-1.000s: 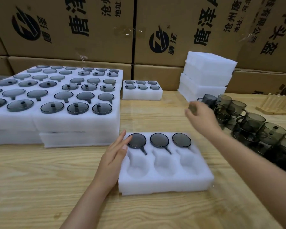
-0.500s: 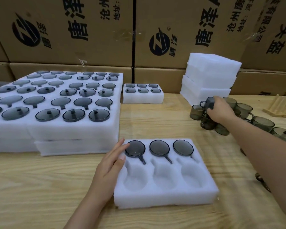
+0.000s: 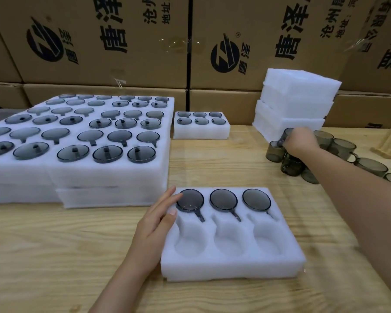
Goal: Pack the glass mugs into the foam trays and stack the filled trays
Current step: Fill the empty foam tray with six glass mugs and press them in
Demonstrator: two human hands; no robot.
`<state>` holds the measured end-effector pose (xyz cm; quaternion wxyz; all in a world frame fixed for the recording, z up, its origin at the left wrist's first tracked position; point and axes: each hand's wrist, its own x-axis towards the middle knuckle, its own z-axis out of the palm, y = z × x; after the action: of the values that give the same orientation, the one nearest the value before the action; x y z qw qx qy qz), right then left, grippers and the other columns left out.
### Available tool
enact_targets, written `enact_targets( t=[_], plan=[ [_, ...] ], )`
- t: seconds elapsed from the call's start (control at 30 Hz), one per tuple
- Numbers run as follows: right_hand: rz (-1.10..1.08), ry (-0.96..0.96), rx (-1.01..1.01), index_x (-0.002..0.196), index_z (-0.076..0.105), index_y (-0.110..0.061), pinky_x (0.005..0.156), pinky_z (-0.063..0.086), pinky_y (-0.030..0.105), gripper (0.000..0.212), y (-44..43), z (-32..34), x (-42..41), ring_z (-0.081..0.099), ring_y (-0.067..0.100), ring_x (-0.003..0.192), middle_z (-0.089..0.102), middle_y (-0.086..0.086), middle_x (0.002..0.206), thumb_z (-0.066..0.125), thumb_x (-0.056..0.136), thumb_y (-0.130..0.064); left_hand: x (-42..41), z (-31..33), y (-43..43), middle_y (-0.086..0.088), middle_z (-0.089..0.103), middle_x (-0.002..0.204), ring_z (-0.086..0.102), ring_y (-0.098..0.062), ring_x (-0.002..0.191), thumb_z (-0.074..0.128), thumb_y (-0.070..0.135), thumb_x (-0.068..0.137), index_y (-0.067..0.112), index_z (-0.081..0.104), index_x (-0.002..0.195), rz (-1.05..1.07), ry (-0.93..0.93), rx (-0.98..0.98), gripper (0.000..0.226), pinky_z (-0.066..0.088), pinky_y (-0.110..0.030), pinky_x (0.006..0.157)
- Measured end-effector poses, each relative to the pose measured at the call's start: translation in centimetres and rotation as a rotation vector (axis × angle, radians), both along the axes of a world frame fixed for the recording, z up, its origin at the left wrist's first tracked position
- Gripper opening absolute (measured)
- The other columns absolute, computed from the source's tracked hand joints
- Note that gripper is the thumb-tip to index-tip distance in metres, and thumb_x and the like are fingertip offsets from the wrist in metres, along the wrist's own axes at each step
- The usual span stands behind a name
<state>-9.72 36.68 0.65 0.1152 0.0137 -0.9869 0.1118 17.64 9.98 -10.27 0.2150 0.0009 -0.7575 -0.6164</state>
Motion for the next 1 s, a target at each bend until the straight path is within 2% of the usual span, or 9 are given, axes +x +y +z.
enact_targets(
  t=[0.1, 0.27, 0.37, 0.5, 0.57, 0.67, 0.7, 0.8, 1.0],
  plan=[
    [0.034, 0.117, -0.217, 0.079, 0.059, -0.007, 0.065, 0.043, 0.033, 0.014, -0.5, 0.6, 2.1, 0.054, 0.028, 0.080, 0.058, 0.012, 0.079, 0.067, 0.085, -0.017, 0.0, 0.0, 0.0, 0.022, 0.047, 0.139, 0.037, 0.016, 0.127, 0.049, 0.004, 0.096, 0.025, 0.062, 0.121, -0.009, 0.003, 0.004, 0.035, 0.026, 0.001, 0.097],
    [0.128, 0.224, -0.446, 0.110, 0.061, -0.005, 0.076, 0.045, 0.035, 0.033, -1.6, 0.7, 9.0, 0.056, 0.028, 0.096, 0.063, 0.009, 0.096, 0.071, 0.081, -0.015, 0.0, 0.0, 0.0, 0.021, 0.046, 0.139, 0.038, 0.017, 0.125, 0.050, 0.004, 0.096, 0.024, 0.062, 0.121, -0.020, -0.007, 0.031, 0.034, 0.028, 0.002, 0.094],
    [0.229, 0.247, -0.443, 0.101, 0.070, -0.007, 0.065, 0.042, 0.028, 0.020, -1.7, 0.1, 13.9, 0.058, 0.024, 0.077, 0.065, 0.008, 0.076, 0.064, 0.082, -0.006, 0.0, 0.1, 0.0, 0.022, 0.046, 0.139, 0.039, 0.018, 0.124, 0.051, 0.005, 0.096, 0.025, 0.063, 0.121, -0.023, -0.017, 0.037, 0.033, 0.030, 0.002, 0.092],
    [0.321, 0.275, -0.587, 0.077, 0.068, -0.034, 0.061, 0.032, 0.020, 0.017, -1.4, -0.6, 19.6, 0.050, 0.001, 0.069, 0.057, -0.015, 0.076, 0.068, 0.080, -0.017, 0.1, 0.1, 0.0, 0.022, 0.046, 0.139, 0.040, 0.015, 0.125, 0.052, 0.006, 0.096, 0.028, 0.063, 0.118, -0.029, -0.028, 0.075, 0.034, 0.033, -0.007, 0.098],
    [0.297, 0.297, -0.715, 0.071, 0.062, -0.037, 0.069, 0.036, 0.017, 0.018, -1.4, -1.1, 21.3, 0.050, -0.001, 0.081, 0.056, -0.014, 0.087, 0.072, 0.078, -0.025, 0.0, 0.1, 0.0, 0.021, 0.046, 0.140, 0.040, 0.016, 0.125, 0.053, 0.006, 0.095, 0.028, 0.063, 0.118, -0.028, -0.032, 0.081, 0.033, 0.033, -0.010, 0.098],
    [0.253, 0.319, -0.869, 0.069, 0.060, -0.025, 0.093, 0.040, 0.026, 0.016, -1.7, -2.7, 22.3, 0.045, 0.011, 0.117, 0.047, -0.011, 0.115, 0.071, 0.081, -0.024, 0.0, 0.0, -0.1, 0.020, 0.047, 0.140, 0.040, 0.017, 0.124, 0.053, 0.005, 0.095, 0.028, 0.063, 0.118, -0.020, -0.028, 0.077, 0.033, 0.035, -0.007, 0.093],
    [0.277, 0.300, -0.951, 0.069, 0.058, -0.019, 0.094, 0.040, 0.023, 0.018, -1.9, -3.1, 22.5, 0.044, 0.009, 0.122, 0.046, -0.010, 0.124, 0.069, 0.083, -0.020, -0.1, 0.0, -0.1, 0.019, 0.047, 0.141, 0.040, 0.016, 0.125, 0.054, 0.005, 0.095, 0.027, 0.064, 0.118, -0.019, -0.029, 0.077, 0.033, 0.035, -0.010, 0.095],
    [0.380, 0.255, -1.049, 0.067, 0.053, -0.012, 0.072, 0.043, 0.004, 0.023, -2.4, -3.8, 22.9, 0.054, -0.004, 0.109, 0.059, -0.007, 0.121, 0.064, 0.087, -0.011, -0.2, 0.0, -0.1, 0.017, 0.047, 0.142, 0.040, 0.014, 0.126, 0.054, 0.005, 0.095, 0.028, 0.064, 0.117, -0.019, -0.035, 0.080, 0.034, 0.035, -0.017, 0.098],
    [0.299, 0.292, -1.127, 0.079, 0.053, -0.021, 0.063, 0.047, 0.020, 0.017, -1.5, -4.3, 23.0, 0.061, 0.000, 0.072, 0.069, -0.010, 0.082, 0.069, 0.083, -0.023, -0.1, -0.1, -0.1, 0.016, 0.046, 0.143, 0.040, 0.013, 0.127, 0.056, 0.003, 0.093, 0.028, 0.064, 0.117, -0.038, -0.038, 0.099, 0.035, 0.036, -0.019, 0.097]
  ],
)
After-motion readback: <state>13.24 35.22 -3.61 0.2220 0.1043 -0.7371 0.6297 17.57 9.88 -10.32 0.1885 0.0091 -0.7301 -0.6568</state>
